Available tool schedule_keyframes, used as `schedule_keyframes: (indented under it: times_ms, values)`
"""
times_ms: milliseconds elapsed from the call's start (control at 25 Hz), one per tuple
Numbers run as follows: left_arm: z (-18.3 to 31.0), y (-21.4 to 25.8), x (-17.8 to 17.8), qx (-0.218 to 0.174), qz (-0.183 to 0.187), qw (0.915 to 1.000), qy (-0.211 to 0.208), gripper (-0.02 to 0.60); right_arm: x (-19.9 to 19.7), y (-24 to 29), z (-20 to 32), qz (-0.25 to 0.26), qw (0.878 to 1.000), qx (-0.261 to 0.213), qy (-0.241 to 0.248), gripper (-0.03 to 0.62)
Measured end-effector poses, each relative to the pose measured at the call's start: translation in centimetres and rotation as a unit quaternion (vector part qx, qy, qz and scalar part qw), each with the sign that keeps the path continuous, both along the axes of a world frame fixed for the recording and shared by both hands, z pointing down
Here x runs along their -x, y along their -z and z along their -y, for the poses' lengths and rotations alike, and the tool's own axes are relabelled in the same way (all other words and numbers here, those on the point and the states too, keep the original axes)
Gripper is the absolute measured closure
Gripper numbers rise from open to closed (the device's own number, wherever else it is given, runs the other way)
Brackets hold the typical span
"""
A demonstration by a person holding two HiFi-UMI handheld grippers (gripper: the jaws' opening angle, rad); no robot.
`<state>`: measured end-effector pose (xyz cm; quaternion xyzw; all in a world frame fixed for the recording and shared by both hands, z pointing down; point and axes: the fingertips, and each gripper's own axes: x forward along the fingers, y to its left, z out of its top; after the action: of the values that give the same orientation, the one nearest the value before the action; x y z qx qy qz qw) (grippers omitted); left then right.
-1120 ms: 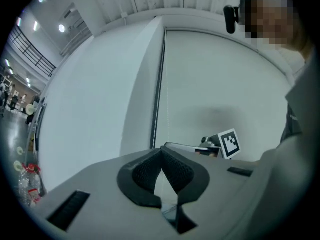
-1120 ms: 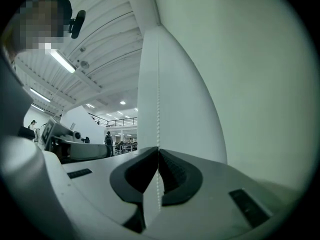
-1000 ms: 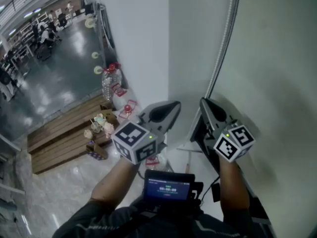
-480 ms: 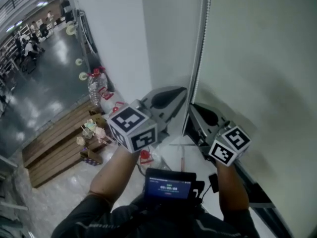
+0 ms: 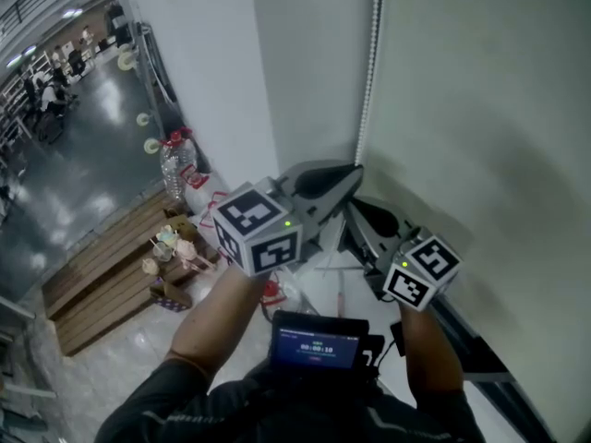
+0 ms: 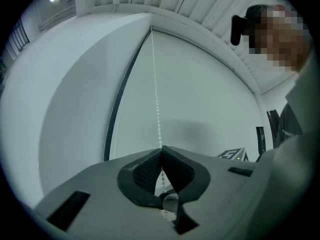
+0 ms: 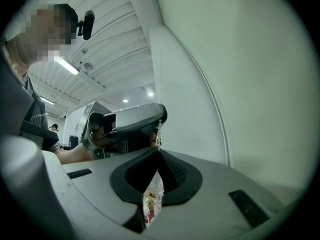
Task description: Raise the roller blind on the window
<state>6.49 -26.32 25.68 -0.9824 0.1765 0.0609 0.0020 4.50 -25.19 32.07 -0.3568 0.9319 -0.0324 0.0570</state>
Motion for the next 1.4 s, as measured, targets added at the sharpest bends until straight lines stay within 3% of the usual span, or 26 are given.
schedule_keyframes:
  times_ms: [280,400,840,1400]
  values:
    - [-0.2,-0.2,0.2,0.011,-0.023,0.9997,0.000,0.583,-0.2,-0.3,-0.2,0.047,0.999,0.012,0.011,0.591]
    - [-0.3,-0.2,0.2,-0.010,-0.015,0.9998,0.011,0.583,-0.2,-0.3,-0.1,0.042,0.999,0.007,0.008,0.591]
    - [-0.3,-1.9,0.4,-0.016,-0.006,0.9997,0.019,0.584,0.0,-1.9,0.0,0.029,0.999,0.012,0.005,0.591]
    - [0.5,-8.4,0.4,0.035,0.019,0.9989,0.027,0.583,-0.3,-8.4,0.4,0.005,0.998,0.069,-0.005,0.591]
